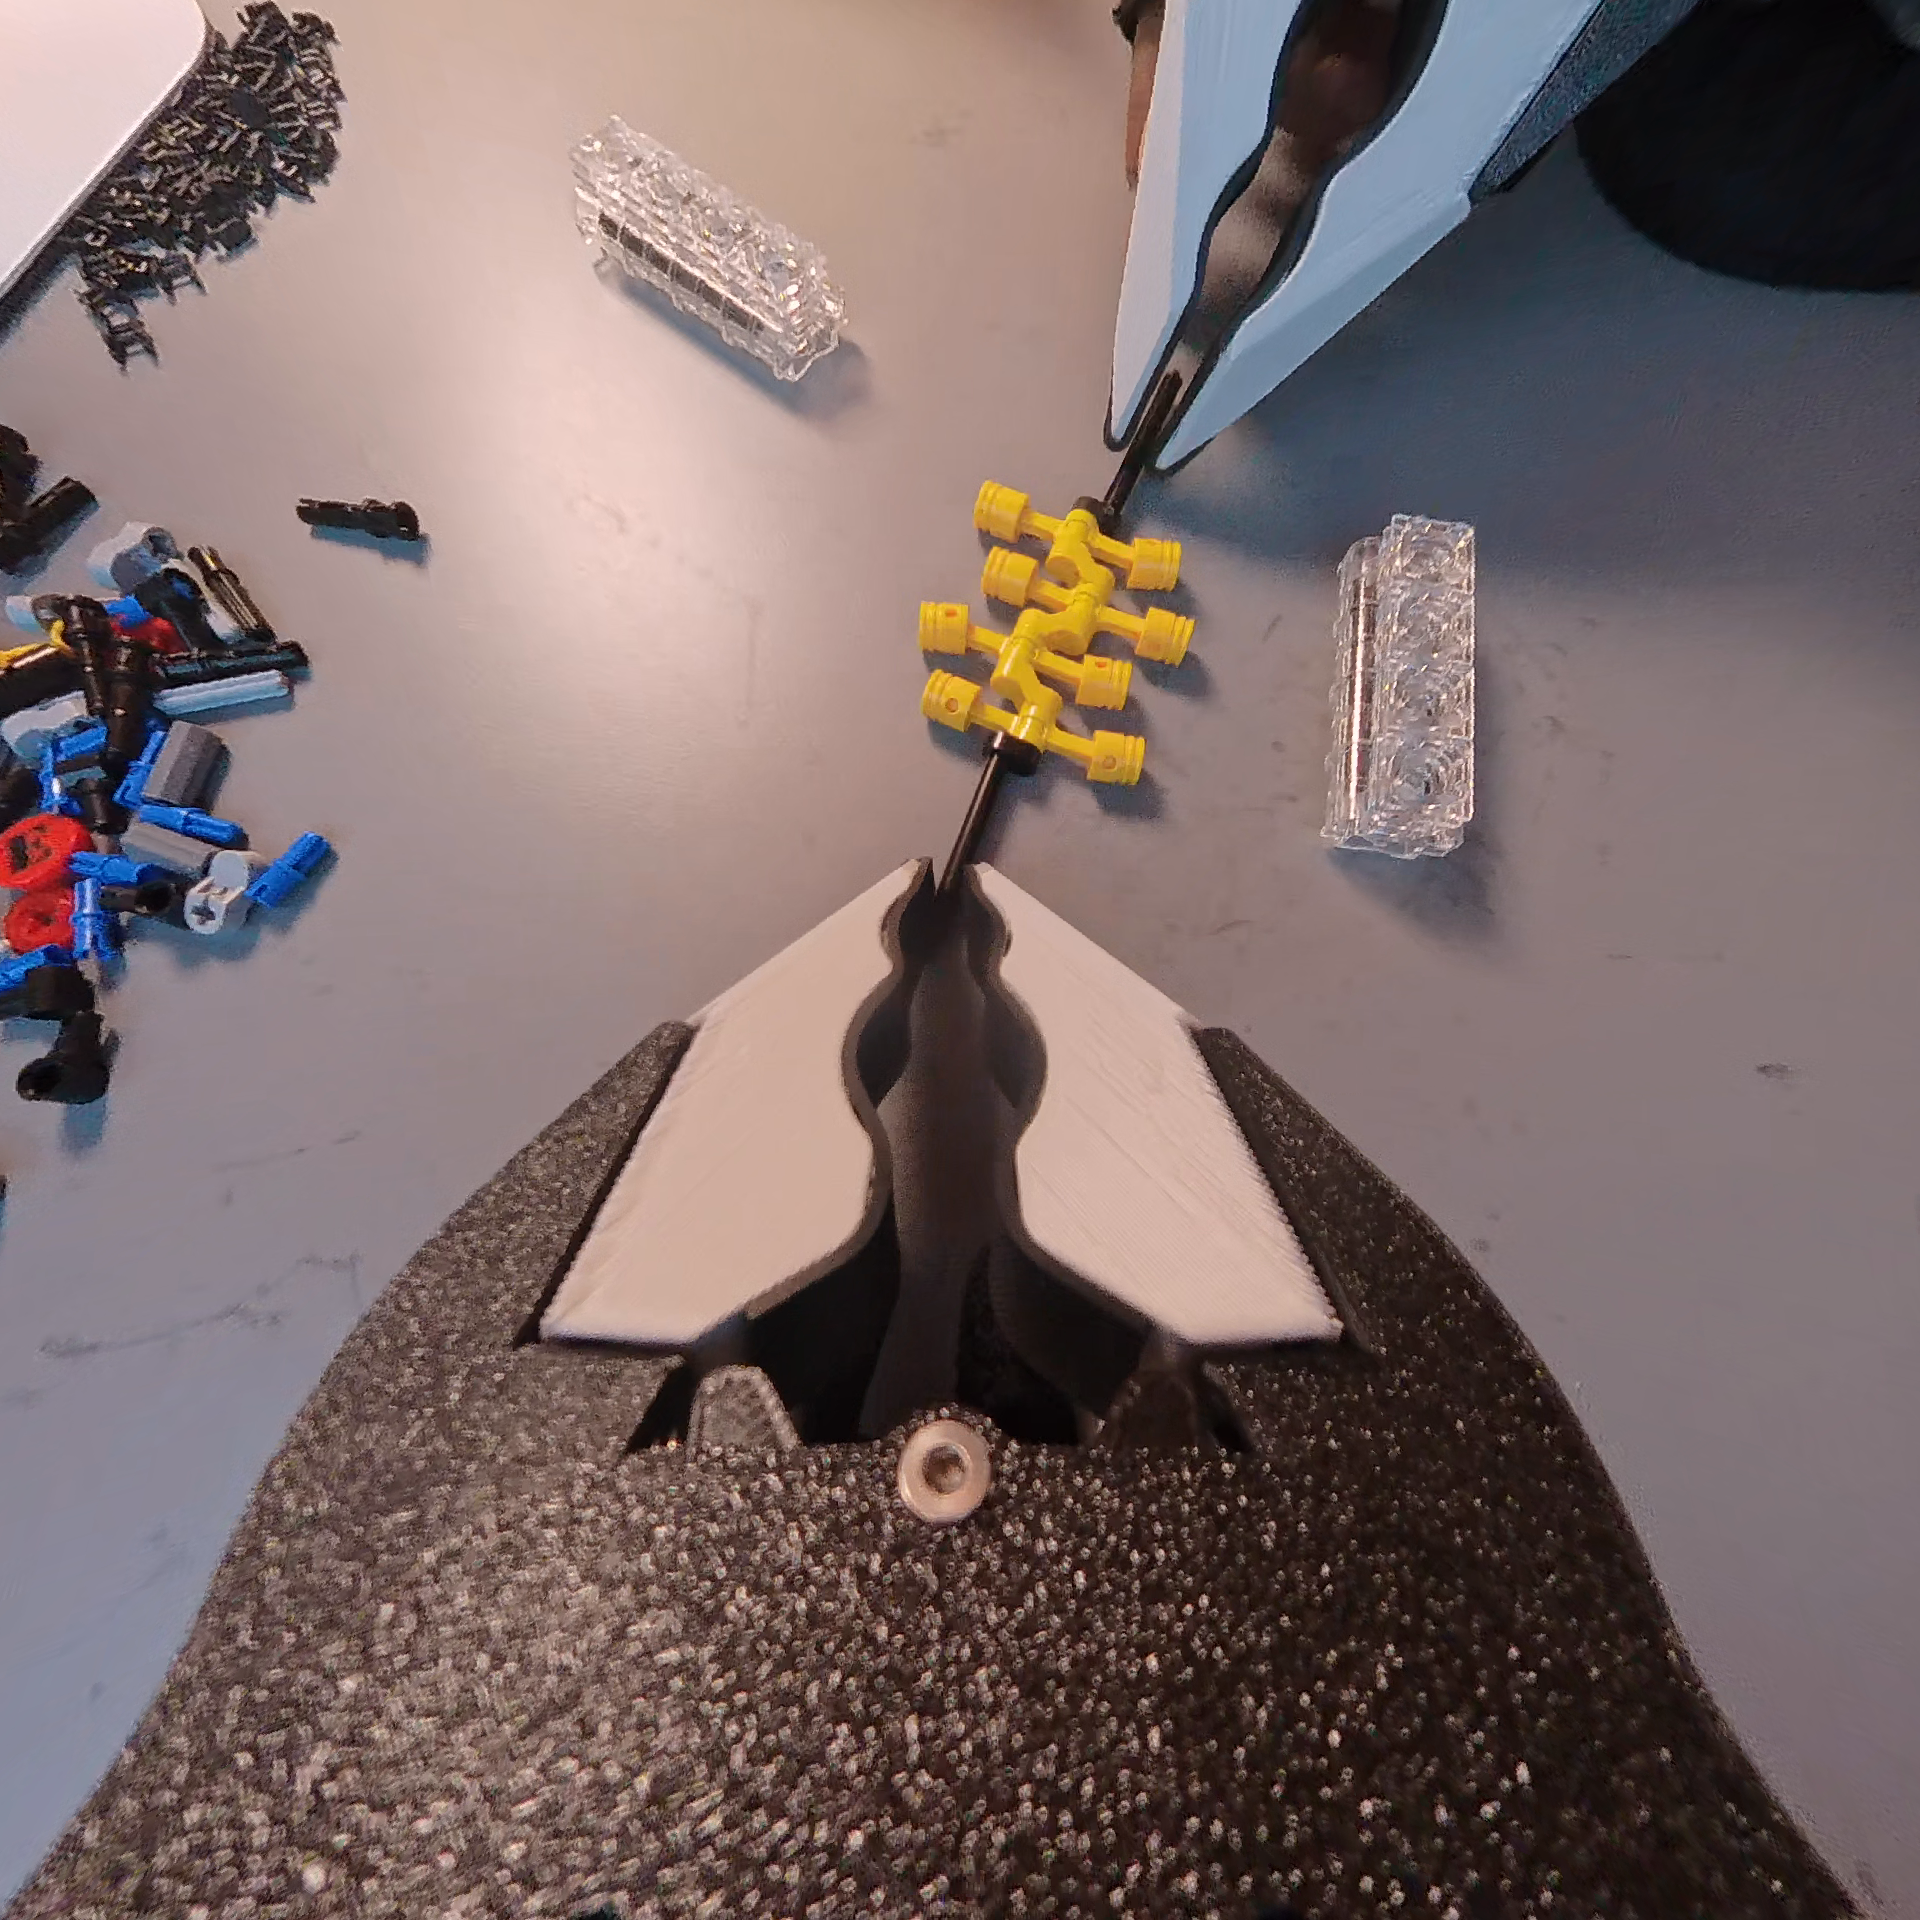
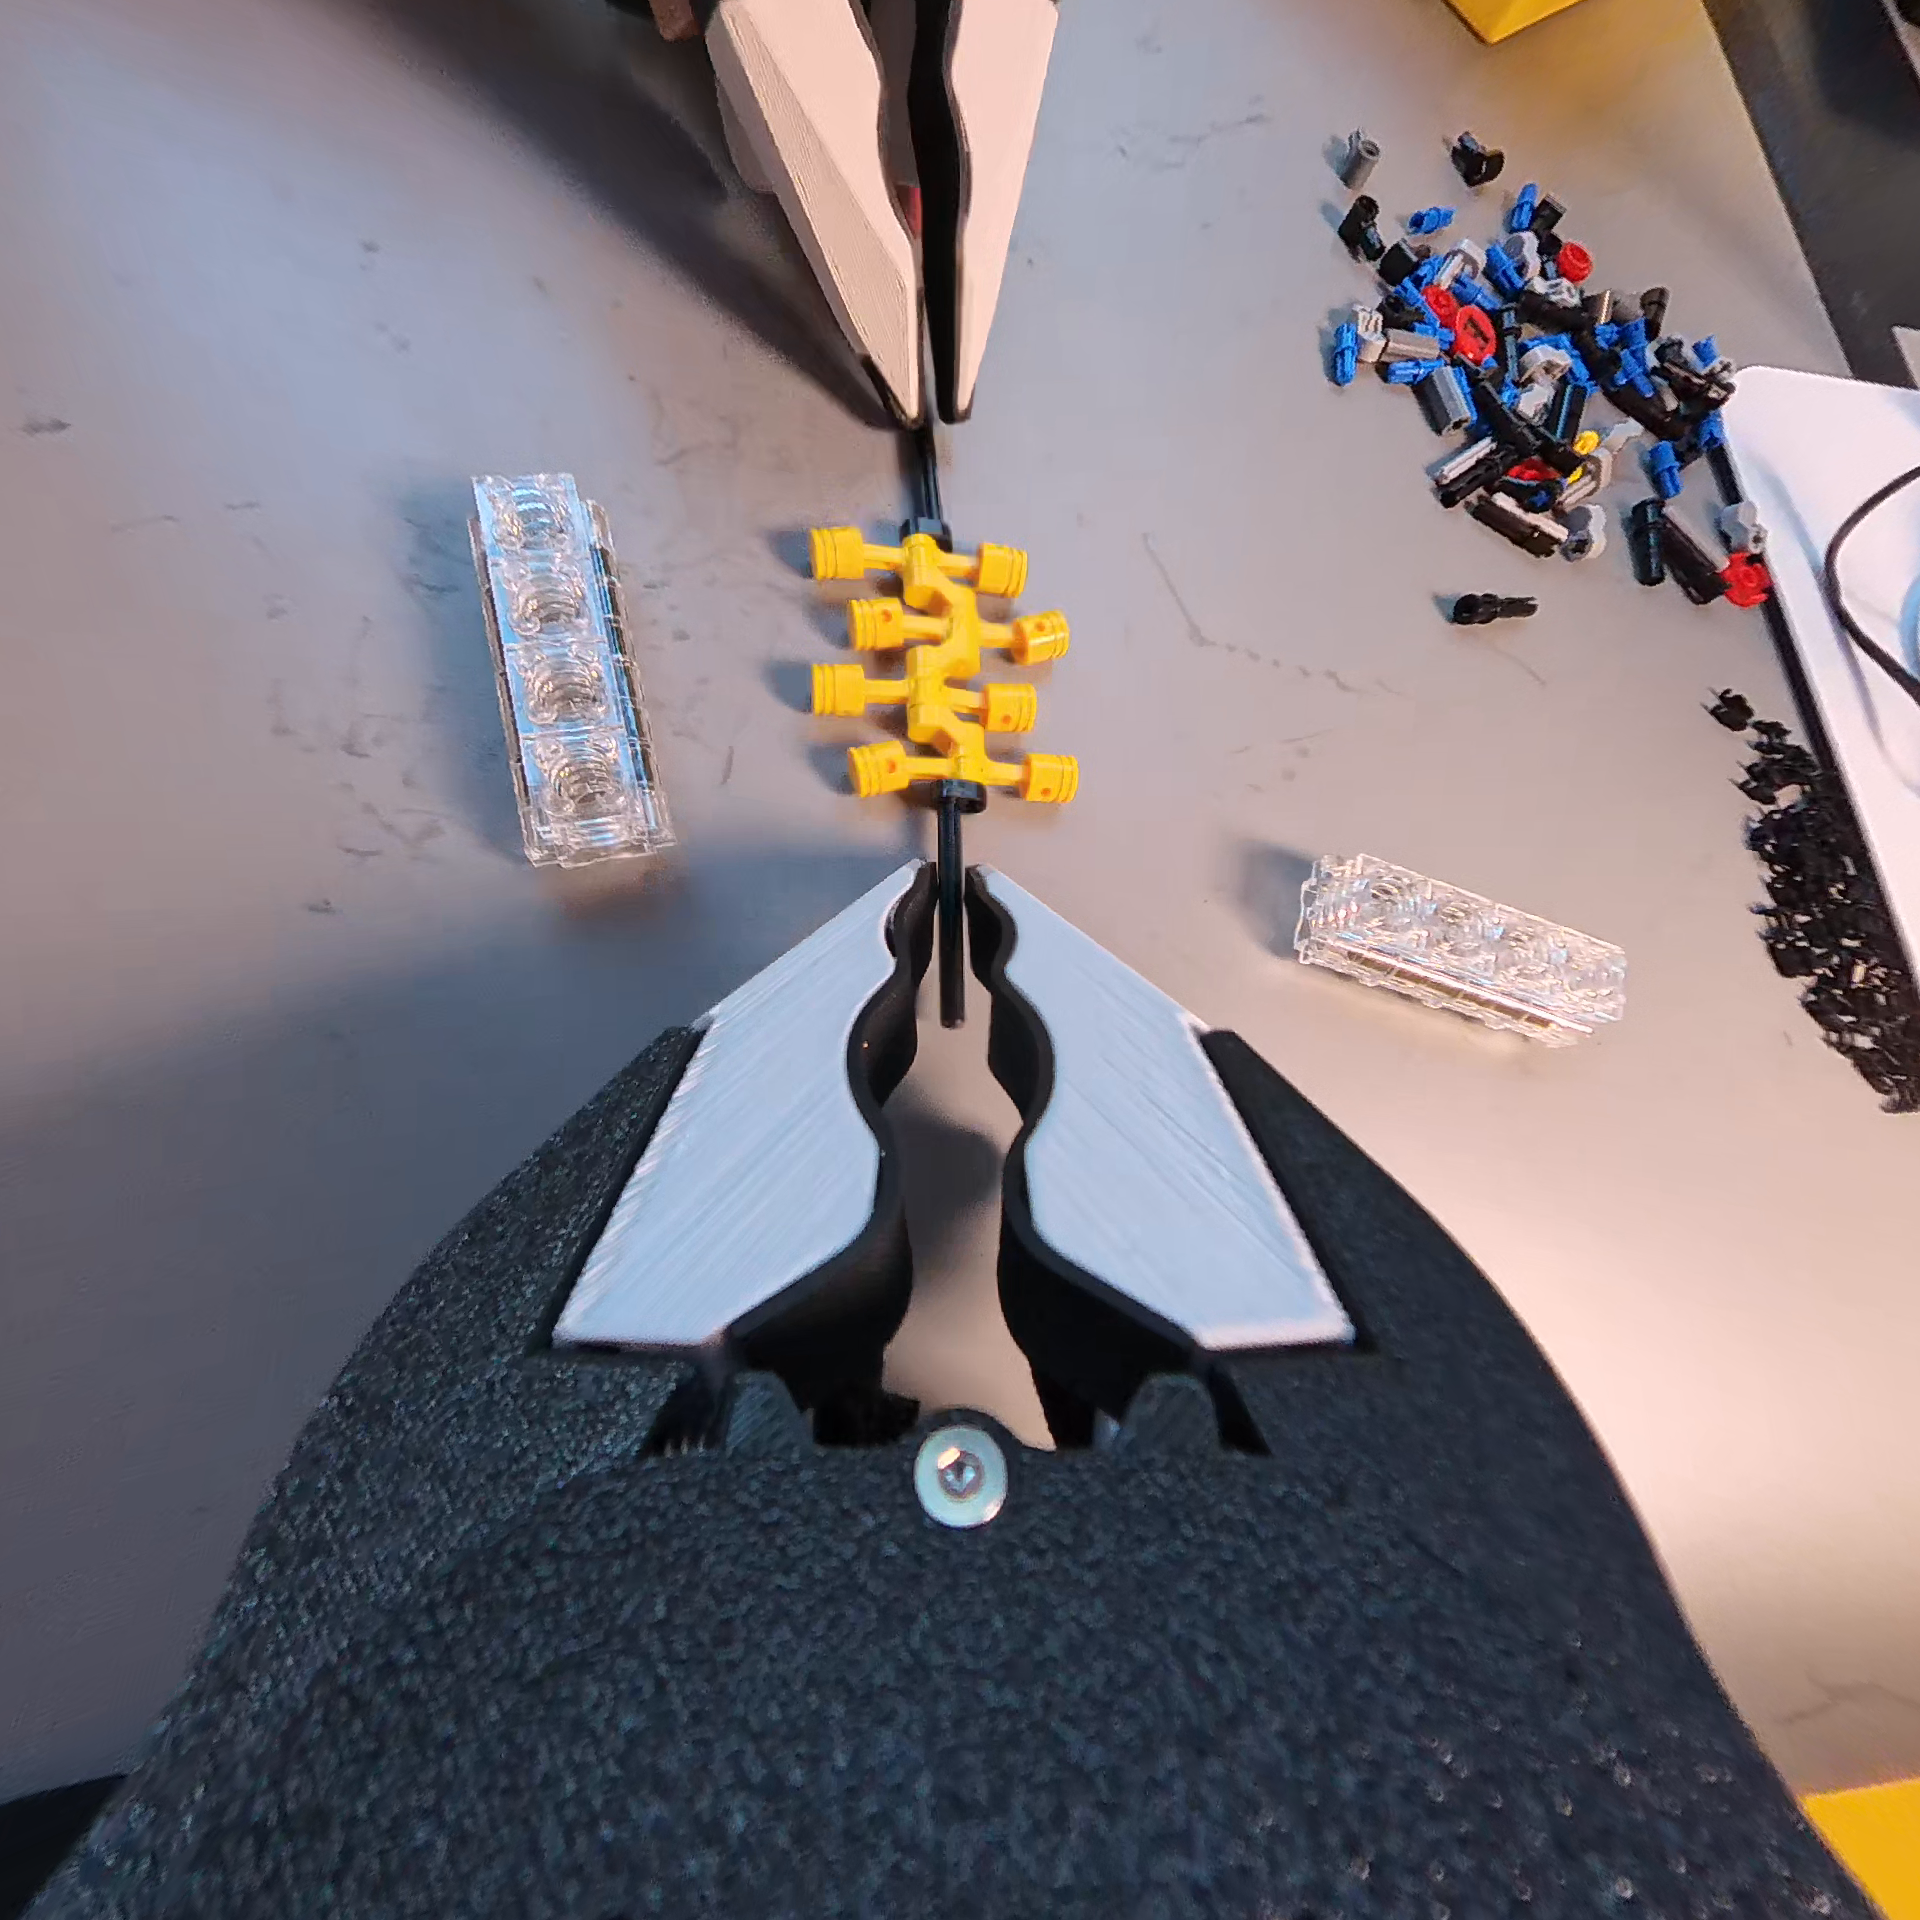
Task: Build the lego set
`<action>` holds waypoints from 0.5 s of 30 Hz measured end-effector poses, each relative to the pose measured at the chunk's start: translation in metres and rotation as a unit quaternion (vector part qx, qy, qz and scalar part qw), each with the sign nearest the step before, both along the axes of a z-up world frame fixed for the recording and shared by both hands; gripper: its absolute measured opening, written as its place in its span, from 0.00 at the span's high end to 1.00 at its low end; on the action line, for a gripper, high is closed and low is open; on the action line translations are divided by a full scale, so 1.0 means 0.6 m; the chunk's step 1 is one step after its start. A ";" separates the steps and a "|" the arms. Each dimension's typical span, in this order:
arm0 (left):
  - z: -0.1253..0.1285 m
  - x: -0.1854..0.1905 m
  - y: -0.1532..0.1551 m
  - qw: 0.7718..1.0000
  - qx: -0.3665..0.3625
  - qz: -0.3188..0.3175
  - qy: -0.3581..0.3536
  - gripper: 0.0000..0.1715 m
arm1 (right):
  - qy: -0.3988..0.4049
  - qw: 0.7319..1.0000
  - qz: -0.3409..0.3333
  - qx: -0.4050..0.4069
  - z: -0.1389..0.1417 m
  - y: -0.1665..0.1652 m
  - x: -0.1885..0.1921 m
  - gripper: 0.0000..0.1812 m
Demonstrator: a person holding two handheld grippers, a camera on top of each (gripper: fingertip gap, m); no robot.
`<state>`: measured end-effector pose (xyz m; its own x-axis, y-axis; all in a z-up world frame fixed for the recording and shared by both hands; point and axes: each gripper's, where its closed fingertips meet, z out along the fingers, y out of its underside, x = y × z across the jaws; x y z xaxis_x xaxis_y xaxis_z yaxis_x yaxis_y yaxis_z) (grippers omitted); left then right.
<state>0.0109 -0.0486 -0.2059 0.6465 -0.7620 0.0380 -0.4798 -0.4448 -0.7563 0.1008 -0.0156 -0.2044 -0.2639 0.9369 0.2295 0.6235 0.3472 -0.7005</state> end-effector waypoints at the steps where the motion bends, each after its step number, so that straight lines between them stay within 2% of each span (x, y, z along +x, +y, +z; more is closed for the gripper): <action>1: -0.004 -0.001 0.000 1.000 0.004 -0.001 0.012 0.97 | -0.004 1.000 -0.002 0.007 -0.003 0.002 0.000 0.97; 15: -0.004 -0.005 0.001 0.999 0.020 -0.005 0.025 0.94 | -0.001 1.000 -0.012 0.012 -0.002 0.012 0.003 0.95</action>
